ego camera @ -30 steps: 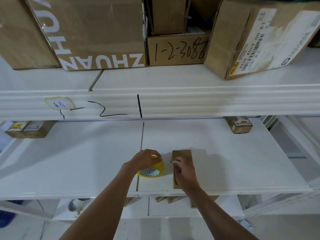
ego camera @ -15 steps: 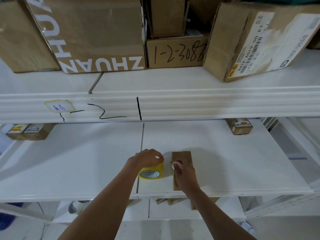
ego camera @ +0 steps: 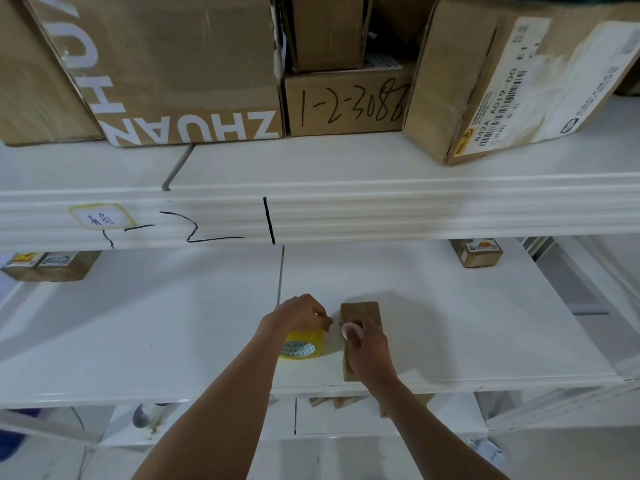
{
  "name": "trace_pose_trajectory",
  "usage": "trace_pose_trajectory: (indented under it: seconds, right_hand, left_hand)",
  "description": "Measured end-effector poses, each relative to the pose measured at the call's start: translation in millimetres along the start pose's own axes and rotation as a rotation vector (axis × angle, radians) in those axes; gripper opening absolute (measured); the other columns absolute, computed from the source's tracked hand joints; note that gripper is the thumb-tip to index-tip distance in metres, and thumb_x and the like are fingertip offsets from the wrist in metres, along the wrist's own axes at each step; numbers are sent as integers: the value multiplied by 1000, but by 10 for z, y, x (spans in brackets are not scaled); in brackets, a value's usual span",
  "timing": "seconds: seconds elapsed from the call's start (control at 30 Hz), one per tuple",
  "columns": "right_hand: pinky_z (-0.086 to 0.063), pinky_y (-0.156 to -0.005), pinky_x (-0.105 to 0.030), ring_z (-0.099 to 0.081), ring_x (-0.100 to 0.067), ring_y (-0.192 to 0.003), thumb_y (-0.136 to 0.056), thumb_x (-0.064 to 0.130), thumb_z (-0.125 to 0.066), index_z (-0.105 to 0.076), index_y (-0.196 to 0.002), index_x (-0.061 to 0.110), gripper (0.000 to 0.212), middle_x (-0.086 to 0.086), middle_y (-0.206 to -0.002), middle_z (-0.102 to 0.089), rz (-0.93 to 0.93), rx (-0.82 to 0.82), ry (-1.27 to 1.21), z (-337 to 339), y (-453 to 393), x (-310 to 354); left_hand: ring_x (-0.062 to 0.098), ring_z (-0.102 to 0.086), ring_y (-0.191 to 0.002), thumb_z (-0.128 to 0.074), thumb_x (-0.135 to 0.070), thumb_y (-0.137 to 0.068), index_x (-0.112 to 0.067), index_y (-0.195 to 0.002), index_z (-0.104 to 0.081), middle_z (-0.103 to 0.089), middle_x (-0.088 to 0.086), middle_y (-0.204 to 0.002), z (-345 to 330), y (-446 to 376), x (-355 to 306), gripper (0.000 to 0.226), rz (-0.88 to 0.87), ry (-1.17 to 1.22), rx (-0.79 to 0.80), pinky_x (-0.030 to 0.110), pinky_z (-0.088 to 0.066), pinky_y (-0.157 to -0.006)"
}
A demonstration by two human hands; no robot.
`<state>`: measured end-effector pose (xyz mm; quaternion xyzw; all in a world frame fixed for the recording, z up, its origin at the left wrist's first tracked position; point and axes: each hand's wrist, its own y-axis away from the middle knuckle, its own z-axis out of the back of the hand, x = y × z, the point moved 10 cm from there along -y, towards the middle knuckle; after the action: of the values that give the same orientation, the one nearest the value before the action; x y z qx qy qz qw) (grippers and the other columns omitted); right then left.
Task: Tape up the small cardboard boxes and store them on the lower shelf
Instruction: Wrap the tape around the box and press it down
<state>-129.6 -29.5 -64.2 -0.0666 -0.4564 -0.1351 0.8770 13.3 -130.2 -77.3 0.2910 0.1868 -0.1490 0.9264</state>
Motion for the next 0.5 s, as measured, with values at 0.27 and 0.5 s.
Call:
trace_pose_trajectory:
  seconds: [0.27,0.5]
  right_hand:
    - [-46,-70,-22,-60,-17,-78,-101,16,-57,-68,-101,5,15,-8,-93,-69,53,5,24,-18,4,41]
    - [-47,-70,-23,-61,-16,-80,-101,19,-58,-68,-99,10,13,-4,-90,-68,72,38,51,-87,-14,38]
  left_hand:
    - [14,-61,-91,-72,-62,-79,-40,-95,-77,-68,-14,-96,45,14,-10,28,5,-42,-87,27,-42,-71]
    - [16,-64,-95,-72,-59,-80,-39,-96,-78,-71,-11,-103,21,-8,10,26,-1,-41,-91,29,-47,-76]
